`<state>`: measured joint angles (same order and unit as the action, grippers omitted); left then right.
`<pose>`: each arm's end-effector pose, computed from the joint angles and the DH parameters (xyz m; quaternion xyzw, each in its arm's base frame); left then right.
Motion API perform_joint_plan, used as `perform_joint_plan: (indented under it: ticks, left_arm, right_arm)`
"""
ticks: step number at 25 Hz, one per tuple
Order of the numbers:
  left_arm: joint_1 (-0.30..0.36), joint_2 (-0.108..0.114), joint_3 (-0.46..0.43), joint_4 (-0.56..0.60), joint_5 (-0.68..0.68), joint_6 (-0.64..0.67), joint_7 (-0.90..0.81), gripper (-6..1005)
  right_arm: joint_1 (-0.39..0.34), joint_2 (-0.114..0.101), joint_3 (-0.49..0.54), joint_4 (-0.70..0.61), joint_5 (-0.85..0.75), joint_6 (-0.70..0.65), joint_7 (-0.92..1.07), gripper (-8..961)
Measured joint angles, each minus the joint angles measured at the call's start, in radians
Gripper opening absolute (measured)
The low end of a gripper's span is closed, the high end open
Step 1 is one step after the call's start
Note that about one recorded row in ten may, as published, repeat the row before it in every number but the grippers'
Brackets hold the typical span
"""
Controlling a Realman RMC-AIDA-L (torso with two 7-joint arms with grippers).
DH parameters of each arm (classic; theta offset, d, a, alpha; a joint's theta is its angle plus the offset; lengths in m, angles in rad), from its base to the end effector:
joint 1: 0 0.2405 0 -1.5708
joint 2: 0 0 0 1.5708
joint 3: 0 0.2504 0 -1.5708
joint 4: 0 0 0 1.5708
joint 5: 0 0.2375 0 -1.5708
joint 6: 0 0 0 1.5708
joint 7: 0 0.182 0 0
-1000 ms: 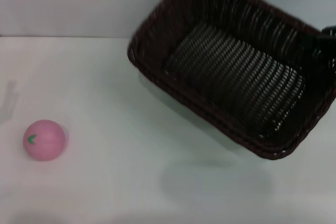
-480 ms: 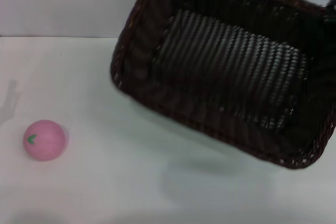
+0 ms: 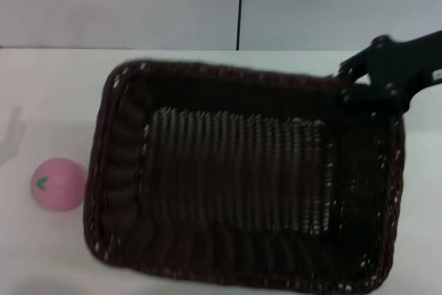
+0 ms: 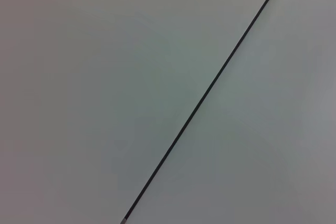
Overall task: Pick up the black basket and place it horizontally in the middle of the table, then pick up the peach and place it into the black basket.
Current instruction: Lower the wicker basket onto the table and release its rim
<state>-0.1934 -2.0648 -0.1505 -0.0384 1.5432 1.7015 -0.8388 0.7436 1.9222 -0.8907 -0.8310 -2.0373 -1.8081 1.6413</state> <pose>-0.3778 0.2562 0.0414 -0.5267 -0.3354 -0.5545 0.5502 0.1729 0.3893 0.0268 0.9861 -0.1053 -0.1285 0.0074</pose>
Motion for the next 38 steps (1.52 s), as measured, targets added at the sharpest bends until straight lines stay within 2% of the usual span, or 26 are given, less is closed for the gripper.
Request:
perform_joint_plan:
  ticks: [4, 13, 22, 27, 29, 32, 33, 34, 37, 38]
  left_arm:
    - [0.003, 0.0, 0.001, 0.0, 0.0, 0.0, 0.0, 718]
    - [0.003, -0.001, 0.002, 0.0, 0.002, -0.002, 0.0, 712]
    - [0.003, -0.001, 0.002, 0.0, 0.002, -0.003, 0.0, 706]
    - [0.002, -0.003, 0.006, 0.0, 0.002, -0.006, 0.0, 702]
    - [0.001, -0.003, 0.012, 0.0, 0.002, -0.007, 0.0, 701]
    - [0.001, -0.002, 0.03, 0.003, 0.002, -0.004, 0.005, 699]
    - [-0.001, 0.001, 0.047, 0.01, 0.006, 0.0, 0.006, 698]
    - [-0.001, 0.001, 0.047, 0.01, 0.006, 0.0, 0.006, 697]
    - [-0.004, 0.003, 0.076, 0.033, 0.012, 0.008, 0.002, 695]
    - [-0.005, 0.003, 0.102, 0.057, 0.012, 0.014, 0.0, 694]
  right_arm:
    - [0.012, 0.011, -0.064, 0.046, -0.002, 0.016, -0.027, 192]
    - [0.046, 0.015, -0.069, 0.142, -0.052, 0.043, -0.04, 192]
    - [0.047, 0.017, -0.07, 0.155, -0.054, 0.073, -0.04, 192]
    - [0.047, 0.009, -0.051, 0.148, -0.052, 0.107, -0.03, 193]
    - [0.043, 0.007, -0.029, 0.138, -0.051, 0.127, -0.035, 193]
    - [0.027, 0.007, 0.029, 0.119, -0.048, 0.19, -0.063, 278]
    - [0.014, 0.011, 0.097, 0.114, -0.04, 0.229, -0.099, 306]
    - [0.014, 0.011, 0.097, 0.114, -0.04, 0.229, -0.099, 335]
    - [-0.023, 0.028, 0.235, 0.123, 0.006, 0.257, -0.188, 405]
    - [-0.061, 0.042, 0.283, 0.128, 0.059, 0.268, -0.233, 410]
